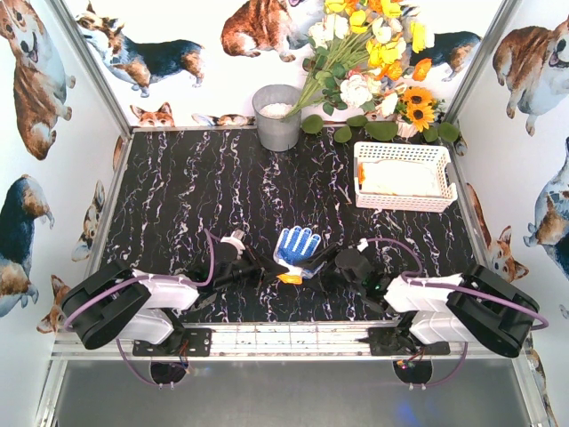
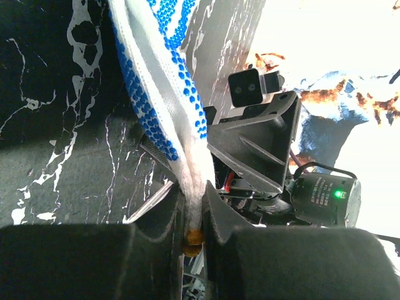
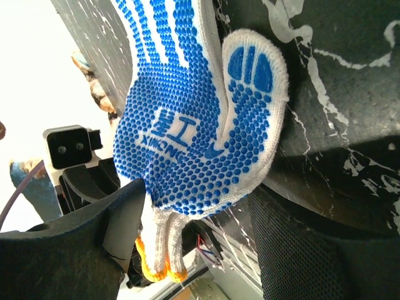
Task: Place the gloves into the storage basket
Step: Pick up the glove from the center of the board.
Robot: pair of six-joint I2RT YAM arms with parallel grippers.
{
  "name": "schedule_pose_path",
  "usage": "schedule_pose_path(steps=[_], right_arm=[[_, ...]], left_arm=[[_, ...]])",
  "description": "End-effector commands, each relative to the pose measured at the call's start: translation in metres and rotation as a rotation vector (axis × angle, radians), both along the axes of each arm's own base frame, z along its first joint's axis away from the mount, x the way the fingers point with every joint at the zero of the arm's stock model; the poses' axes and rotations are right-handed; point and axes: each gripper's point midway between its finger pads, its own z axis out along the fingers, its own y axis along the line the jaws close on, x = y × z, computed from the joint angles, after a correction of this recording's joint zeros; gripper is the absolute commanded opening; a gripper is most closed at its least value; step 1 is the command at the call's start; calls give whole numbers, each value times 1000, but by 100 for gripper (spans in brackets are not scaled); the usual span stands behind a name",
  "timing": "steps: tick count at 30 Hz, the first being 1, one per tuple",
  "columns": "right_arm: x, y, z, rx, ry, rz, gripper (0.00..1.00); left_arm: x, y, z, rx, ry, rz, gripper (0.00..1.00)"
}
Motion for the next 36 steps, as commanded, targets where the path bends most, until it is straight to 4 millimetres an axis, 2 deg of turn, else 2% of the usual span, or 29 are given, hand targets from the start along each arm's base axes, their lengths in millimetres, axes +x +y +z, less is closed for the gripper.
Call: schedule_pose_path(steps=[1, 14, 23, 29, 32, 36], right_arm=[[22, 2, 15, -2, -98, -77, 68], [40, 5, -7, -32, -128, -129, 65], [30, 24, 1, 55, -91, -98, 61], [35, 32, -1, 90, -93, -103, 61], [35, 37, -5, 111, -86, -96, 58], [37, 41, -7, 144, -96, -98, 50]], left_arm=[[2, -5, 19, -67, -33, -10, 0], [-11, -4, 22, -77, -17, -60, 0], [-6, 1, 27, -88, -29, -15, 0], [-11, -1, 29, -97, -25, -45, 0], [-15, 0, 29, -97, -20, -62, 0], [-19, 2, 27, -88, -9, -70, 0]])
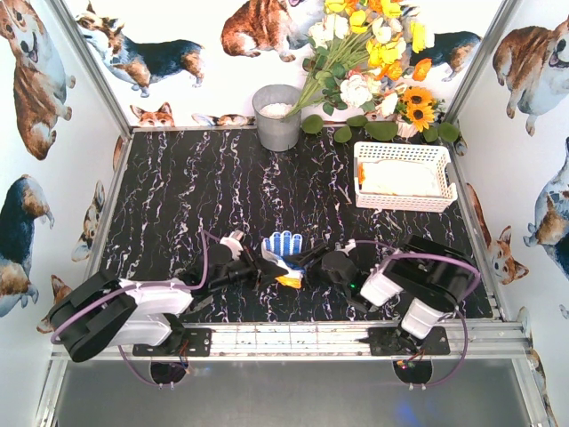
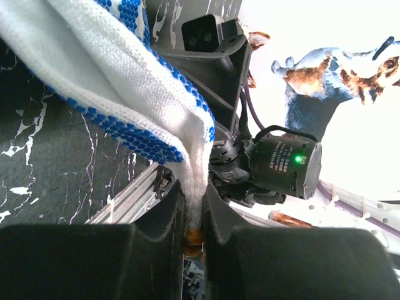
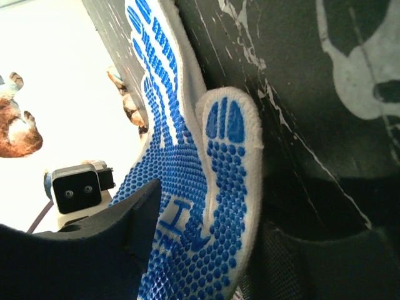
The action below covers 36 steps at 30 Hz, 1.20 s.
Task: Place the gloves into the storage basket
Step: Pick up the glove from the center of the board.
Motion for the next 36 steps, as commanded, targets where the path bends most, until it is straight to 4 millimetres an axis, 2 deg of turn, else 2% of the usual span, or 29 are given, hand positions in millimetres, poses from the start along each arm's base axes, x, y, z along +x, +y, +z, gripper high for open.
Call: schedule_pose_path(steps=[1, 5, 11, 13, 15, 16, 22, 27, 31, 36], right_arm=[[7, 8, 6, 51, -35, -12, 48], [7, 8, 7, 47, -42, -10, 33], [8, 3, 11, 22, -58, -19, 7], [8, -1, 13, 9, -70, -26, 1], [9, -3, 16, -6, -81, -32, 0], [9, -4, 18, -11, -87, -34, 0], [11, -15, 29, -74, -122, -54, 0], [14, -26, 43, -180, -168, -51, 0], [21, -40, 58, -286, -219, -71, 0], [30, -53, 91, -388, -292, -76, 0]], left_arm=[[-7, 1, 7, -26, 2, -27, 0], [-9, 5, 3, -5, 12, -21, 0], [-9, 13, -4, 39, 22, 7, 0], [-9, 16, -9, 64, 28, 13, 0], [-10, 18, -12, 84, 32, 12, 0], [-11, 19, -13, 91, 35, 12, 6], [-10, 27, -16, 129, 21, 31, 59], [-5, 41, -20, 202, 0, 52, 86], [5, 60, -20, 279, -39, 50, 96], [29, 102, -13, 399, -97, 73, 98]])
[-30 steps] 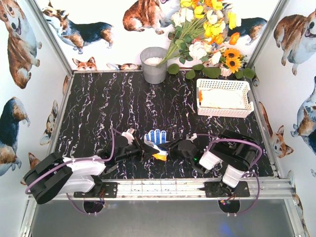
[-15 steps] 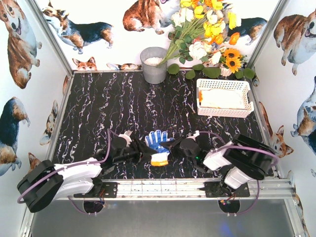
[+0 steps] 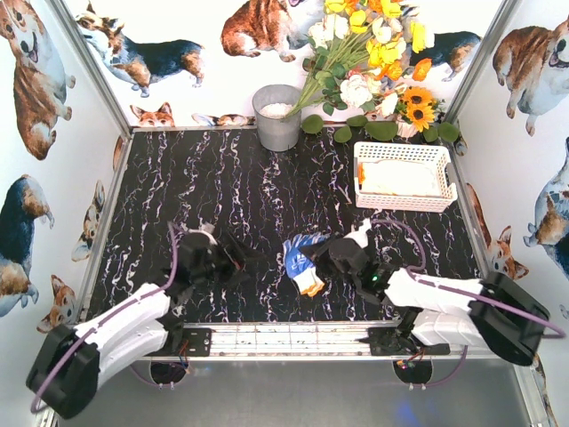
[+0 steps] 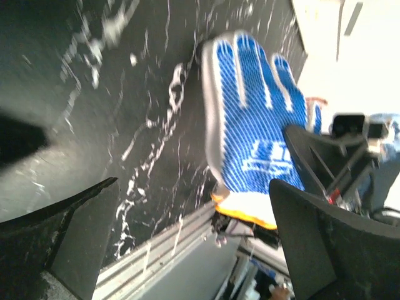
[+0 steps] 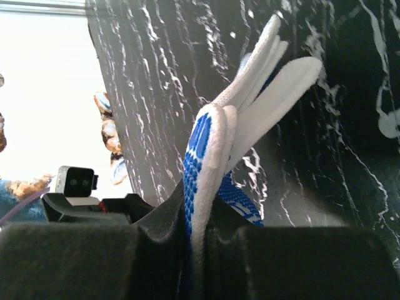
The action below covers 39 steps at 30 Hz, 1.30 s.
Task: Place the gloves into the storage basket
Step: Pick up the glove from the center of the board, then place the glove in the bin.
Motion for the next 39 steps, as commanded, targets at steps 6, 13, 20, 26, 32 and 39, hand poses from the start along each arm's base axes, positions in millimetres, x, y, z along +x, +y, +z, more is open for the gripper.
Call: schedule_pose_path(steps=[6, 13, 20, 26, 32, 39], right_arm=[[31, -26, 69, -195, -135, -76, 0], [55, -61, 130, -413, -186, -203, 0], [101, -95, 169, -591, -201, -379, 0], [143, -133, 173, -644, -153, -569, 0], [172, -168, 165, -636, -127, -753, 0], [207, -213, 149, -590, -114, -925, 0]], left_arm=[[35, 76, 21, 260, -92, -37, 99], [72, 131, 46, 423, -164, -20, 99], [98, 180, 82, 658, -289, 61, 100], [101, 203, 98, 792, -346, 119, 100], [101, 212, 93, 839, -336, 138, 100], [97, 228, 90, 926, -351, 192, 100]])
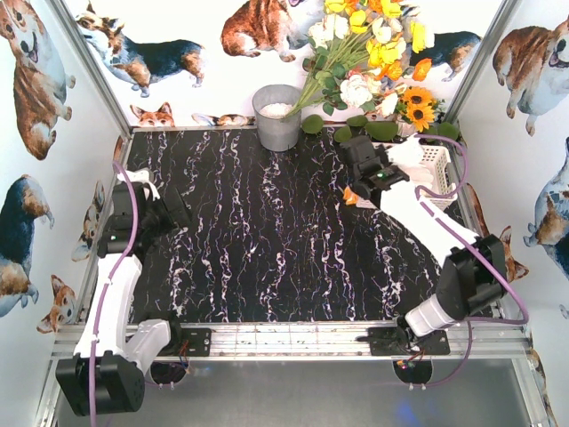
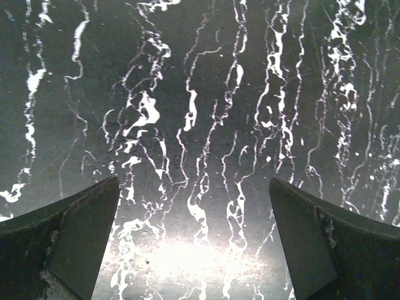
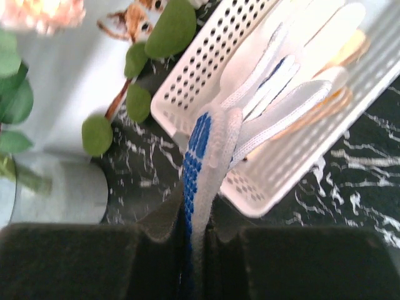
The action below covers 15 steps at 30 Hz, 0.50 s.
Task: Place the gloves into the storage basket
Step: Place the glove in the bin.
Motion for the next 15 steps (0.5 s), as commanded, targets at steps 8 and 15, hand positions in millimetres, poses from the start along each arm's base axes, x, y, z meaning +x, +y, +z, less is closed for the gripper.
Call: schedule_pose_path(steps=[8, 15], right_arm=[[52, -76, 7, -7, -191, -299, 0], [70, -120, -9, -23, -200, -437, 0]], left_arm=[[-6, 29, 12, 136, -87, 93, 100], [-5, 33, 5, 148, -55, 100, 100]])
